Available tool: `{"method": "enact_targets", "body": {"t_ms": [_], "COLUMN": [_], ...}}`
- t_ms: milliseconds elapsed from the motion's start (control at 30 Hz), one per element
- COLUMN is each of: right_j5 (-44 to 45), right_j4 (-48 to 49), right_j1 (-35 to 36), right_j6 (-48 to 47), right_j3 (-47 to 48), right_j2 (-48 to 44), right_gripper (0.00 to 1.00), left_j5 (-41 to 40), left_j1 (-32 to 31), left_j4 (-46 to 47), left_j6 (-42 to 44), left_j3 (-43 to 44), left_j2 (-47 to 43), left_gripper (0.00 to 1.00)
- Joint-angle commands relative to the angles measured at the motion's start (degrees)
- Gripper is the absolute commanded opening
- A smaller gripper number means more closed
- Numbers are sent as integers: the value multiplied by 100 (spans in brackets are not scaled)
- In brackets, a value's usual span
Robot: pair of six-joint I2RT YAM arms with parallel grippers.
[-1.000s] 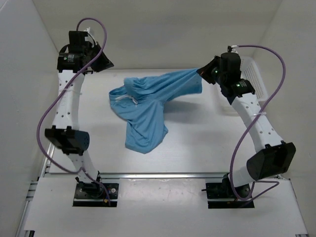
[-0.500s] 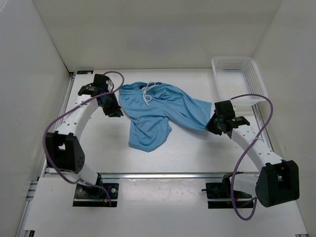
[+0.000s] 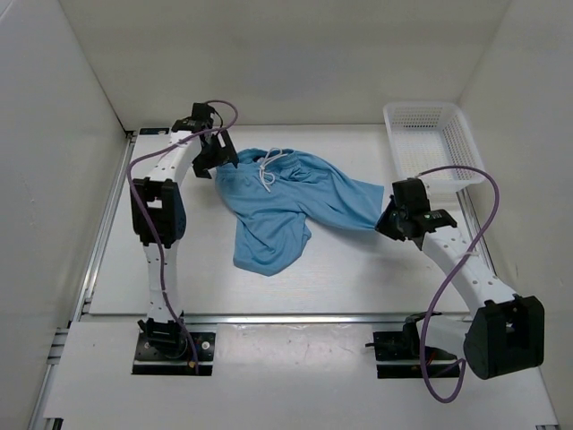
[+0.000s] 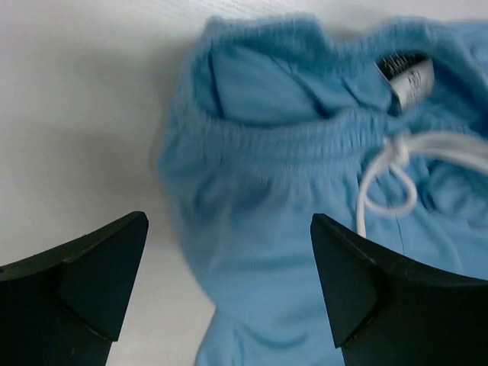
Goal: Fold and stack the shorts
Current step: Flatten the shorts out
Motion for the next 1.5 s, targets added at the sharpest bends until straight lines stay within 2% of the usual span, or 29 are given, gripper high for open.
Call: {"method": "enact_targets", "body": {"t_ms": [0, 33, 67, 100, 133, 167, 200, 233, 267, 367, 400, 467, 500, 600, 733, 800, 1033, 1133, 1267, 1333, 1367, 1400, 1433, 1467], "right_j5": [-160, -265, -223, -66, 144, 329, 462, 463, 463, 209, 112, 111, 207, 104, -292, -293, -293, -170, -170, -108, -108, -4, 84, 207], "right_j4": [-63, -211, -422, -824, -950, -1012, -1013, -1013, -1013, -785, -619, -556, -486, -223, -19, -19, 86, 192, 131, -114, -229, -309, -309, -309], "right_j1": [-72, -124, -125, -55, 128, 261, 540, 691, 867, 1841, 2453, 3106, 3649, 4337, 4656, 4796, 4850, 4850, 4850, 4850, 4850, 4789, 4788, 4727], "right_j6": [-580, -765, -1045, -1135, -1197, -1319, -1321, -1390, -1391, -1391, -1391, -1443, -1444, -1444, -1444, -1444, -1190, -1049, -759, -636, -583, -582, -504, -434], "right_j3": [445, 594, 1048, 1279, 1612, 1728, 1825, 1904, 2044, 2361, 2441, 2677, 2983, 3502, 4241, 4549, 5315, 5534, 5808, 6044, 6097, 6028, 5871, 5669], "right_j2": [2, 108, 231, 406, 408, 347, 346, 346, 407, 1028, 1241, 1941, 2181, 3043, 4315, 4669, 5663, 5962, 6489, 6691, 6692, 6692, 6605, 6282], "right_gripper": [8, 27, 80, 96, 100, 100, 100, 100, 100, 100, 100, 100, 100, 94, 89, 89, 91, 85, 69, 50, 36, 11, 2, 0], "left_j5": [-310, -258, -196, -135, 22, 85, 85, 85, 146, 147, 147, 147, 147, 288, 156, 156, 104, 42, 42, 111, 112, 181, 182, 182], "left_j1": [17, 17, 17, 17, 17, 17, 17, 17, 17, 17, 17, 69, 122, 184, 184, 184, 236, 236, 289, 341, 342, 342, 342, 403], "left_j4": [-434, -488, -541, -594, -594, -594, -594, -594, -594, -594, -594, -594, -594, -594, -769, -884, -884, -946, -999, -999, -946, -946, -946, -946], "left_j6": [169, 169, 221, 222, 222, 222, 222, 282, 283, 345, 345, 345, 345, 450, 450, 450, 564, 617, 617, 565, 564, 564, 512, 512], "left_j3": [1190, 1413, 1615, 1783, 1967, 2021, 2083, 2083, 2083, 1952, 1882, 1584, 1495, 1223, 1117, 1038, 765, 765, 660, 599, 537, 536, 484, 484], "left_j2": [883, 1070, 1220, 1430, 1432, 1485, 1485, 1485, 1407, 1117, 890, 625, 493, 97, -88, -140, -413, -413, -545, -598, -668, -668, -668, -729], "left_gripper": [100, 100, 98, 93, 85, 69, 28, 13, 10, 10, 10, 10, 10, 10, 10, 10, 10, 10, 10, 10, 10, 10, 10, 10]}}
